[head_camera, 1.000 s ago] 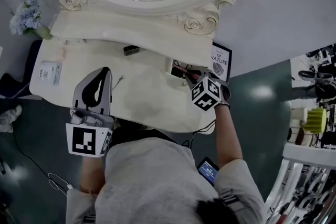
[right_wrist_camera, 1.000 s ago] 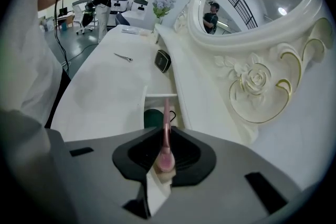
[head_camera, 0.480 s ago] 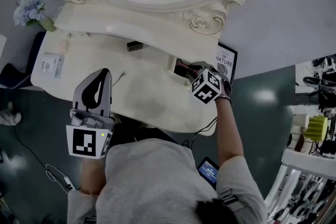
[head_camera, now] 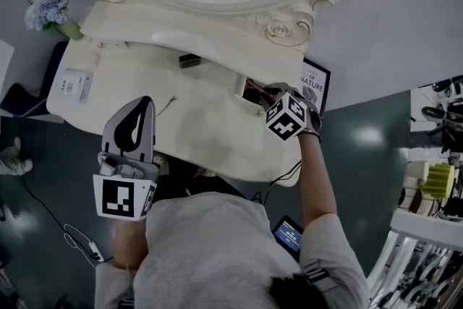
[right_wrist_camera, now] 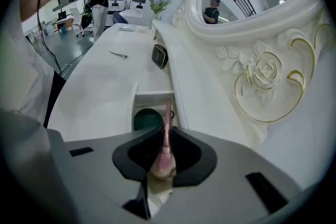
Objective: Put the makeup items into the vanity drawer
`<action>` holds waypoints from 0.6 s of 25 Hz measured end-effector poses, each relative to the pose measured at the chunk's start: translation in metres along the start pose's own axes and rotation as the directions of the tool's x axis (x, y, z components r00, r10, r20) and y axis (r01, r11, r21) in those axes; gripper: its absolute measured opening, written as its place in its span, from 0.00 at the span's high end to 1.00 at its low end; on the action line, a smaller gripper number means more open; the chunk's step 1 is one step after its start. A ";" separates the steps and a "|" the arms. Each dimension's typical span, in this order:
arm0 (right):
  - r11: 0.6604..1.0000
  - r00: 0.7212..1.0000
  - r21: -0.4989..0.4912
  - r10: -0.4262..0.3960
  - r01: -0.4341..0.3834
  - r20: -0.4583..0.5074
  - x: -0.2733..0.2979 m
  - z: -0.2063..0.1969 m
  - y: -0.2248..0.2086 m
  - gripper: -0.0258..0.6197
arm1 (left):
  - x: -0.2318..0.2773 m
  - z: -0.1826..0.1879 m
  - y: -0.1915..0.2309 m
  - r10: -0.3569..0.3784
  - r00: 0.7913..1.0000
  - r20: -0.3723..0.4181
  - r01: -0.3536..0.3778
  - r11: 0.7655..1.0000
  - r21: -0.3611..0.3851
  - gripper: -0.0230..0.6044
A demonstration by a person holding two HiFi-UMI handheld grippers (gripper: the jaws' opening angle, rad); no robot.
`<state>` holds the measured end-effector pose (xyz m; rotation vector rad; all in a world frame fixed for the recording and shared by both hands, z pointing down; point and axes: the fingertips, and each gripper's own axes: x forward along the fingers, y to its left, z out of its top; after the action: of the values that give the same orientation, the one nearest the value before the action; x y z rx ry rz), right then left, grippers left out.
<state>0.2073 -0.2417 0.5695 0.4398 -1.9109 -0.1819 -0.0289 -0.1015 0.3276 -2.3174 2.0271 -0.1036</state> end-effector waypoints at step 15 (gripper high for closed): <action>0.955 0.988 0.286 -0.109 0.074 0.109 -0.030 0.027 0.010 0.91 | -0.025 0.007 0.029 -0.034 0.999 0.021 0.034 0.999 0.003 0.94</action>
<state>0.1897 -0.2229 0.5371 0.7237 -2.0483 0.0036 -0.0605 -0.0804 0.3174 -2.3422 1.9767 -0.0828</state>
